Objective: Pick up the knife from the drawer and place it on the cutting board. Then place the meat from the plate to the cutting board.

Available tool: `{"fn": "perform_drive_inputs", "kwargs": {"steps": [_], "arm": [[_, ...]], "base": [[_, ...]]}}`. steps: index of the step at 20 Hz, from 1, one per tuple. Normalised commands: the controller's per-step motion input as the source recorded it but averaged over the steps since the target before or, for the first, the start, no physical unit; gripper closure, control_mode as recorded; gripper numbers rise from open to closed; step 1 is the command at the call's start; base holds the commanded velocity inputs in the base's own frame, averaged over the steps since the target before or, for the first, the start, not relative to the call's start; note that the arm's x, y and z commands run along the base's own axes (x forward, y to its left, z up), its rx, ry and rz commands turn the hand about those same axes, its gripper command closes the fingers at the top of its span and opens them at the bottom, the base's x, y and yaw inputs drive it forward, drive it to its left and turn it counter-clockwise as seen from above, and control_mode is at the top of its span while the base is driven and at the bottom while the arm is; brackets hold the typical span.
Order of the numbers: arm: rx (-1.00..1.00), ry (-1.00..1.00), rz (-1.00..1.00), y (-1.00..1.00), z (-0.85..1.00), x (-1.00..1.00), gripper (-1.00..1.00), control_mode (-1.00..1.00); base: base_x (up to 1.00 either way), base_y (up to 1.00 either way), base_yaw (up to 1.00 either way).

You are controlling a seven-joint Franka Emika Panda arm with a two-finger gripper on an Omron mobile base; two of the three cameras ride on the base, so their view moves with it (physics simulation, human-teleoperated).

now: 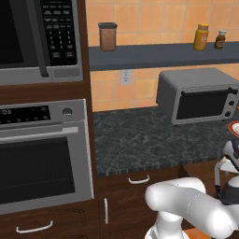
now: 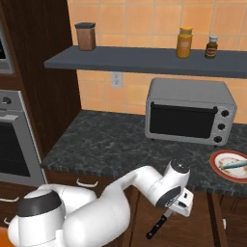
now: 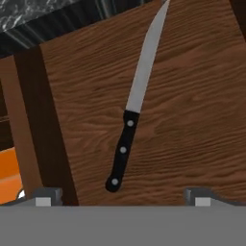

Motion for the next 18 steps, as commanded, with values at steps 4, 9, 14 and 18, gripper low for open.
{"fn": "perform_drive_inputs", "kwargs": {"steps": [4, 9, 14, 18], "arm": [[-0.09, 0.00, -0.08, 0.21, -0.07, 0.00, -1.00, -1.00], [-0.04, 0.03, -0.05, -0.01, -0.32, 0.03, -1.00, -1.00], [0.00, 0.00, -0.03, 0.00, -0.42, 0.00, -1.00, -1.00], [0.00, 0.00, 0.00, 0.00, -0.30, 0.10, -1.00, -1.00]], "base": [[0.00, 0.00, 0.00], [0.00, 0.00, 0.00], [0.00, 0.00, 0.00], [0.00, 0.00, 0.00]]}}
